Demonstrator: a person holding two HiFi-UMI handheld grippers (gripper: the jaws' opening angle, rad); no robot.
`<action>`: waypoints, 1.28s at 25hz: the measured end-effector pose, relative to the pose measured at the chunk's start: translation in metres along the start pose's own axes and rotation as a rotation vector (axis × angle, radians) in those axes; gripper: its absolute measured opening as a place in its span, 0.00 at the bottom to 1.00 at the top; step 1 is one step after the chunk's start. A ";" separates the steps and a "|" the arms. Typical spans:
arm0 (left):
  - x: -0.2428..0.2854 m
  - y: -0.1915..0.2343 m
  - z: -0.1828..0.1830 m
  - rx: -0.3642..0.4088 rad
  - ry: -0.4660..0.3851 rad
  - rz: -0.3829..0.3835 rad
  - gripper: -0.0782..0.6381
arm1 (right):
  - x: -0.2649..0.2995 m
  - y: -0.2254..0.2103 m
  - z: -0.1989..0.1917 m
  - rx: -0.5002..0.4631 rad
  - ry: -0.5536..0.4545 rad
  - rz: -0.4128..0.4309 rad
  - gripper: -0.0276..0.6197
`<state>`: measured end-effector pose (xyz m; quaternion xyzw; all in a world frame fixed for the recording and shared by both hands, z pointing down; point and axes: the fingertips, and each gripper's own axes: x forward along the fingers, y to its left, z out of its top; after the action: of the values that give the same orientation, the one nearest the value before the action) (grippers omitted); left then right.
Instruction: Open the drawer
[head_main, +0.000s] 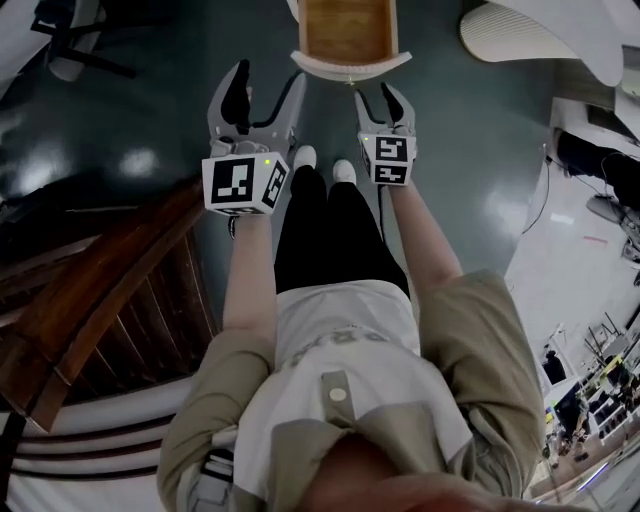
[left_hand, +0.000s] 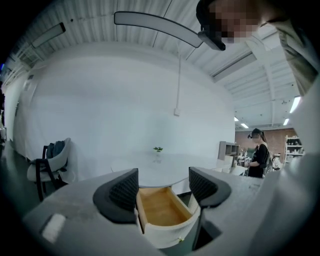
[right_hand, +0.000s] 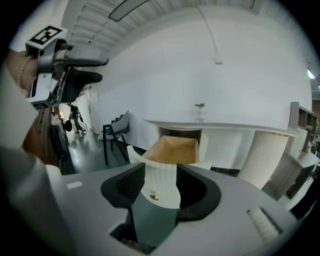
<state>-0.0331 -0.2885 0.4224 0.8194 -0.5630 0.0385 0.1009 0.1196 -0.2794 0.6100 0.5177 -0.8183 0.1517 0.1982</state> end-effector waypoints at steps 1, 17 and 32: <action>0.000 0.000 0.008 -0.007 -0.002 -0.001 0.57 | -0.006 -0.005 0.010 0.010 -0.006 -0.006 0.35; -0.002 -0.032 0.146 -0.020 -0.091 -0.080 0.55 | -0.120 -0.063 0.227 0.151 -0.244 -0.096 0.34; -0.027 -0.044 0.245 0.108 -0.233 -0.053 0.45 | -0.204 -0.047 0.368 0.056 -0.465 -0.076 0.25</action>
<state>-0.0149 -0.2996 0.1726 0.8371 -0.5463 -0.0294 -0.0084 0.1795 -0.3051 0.1915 0.5745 -0.8174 0.0433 -0.0044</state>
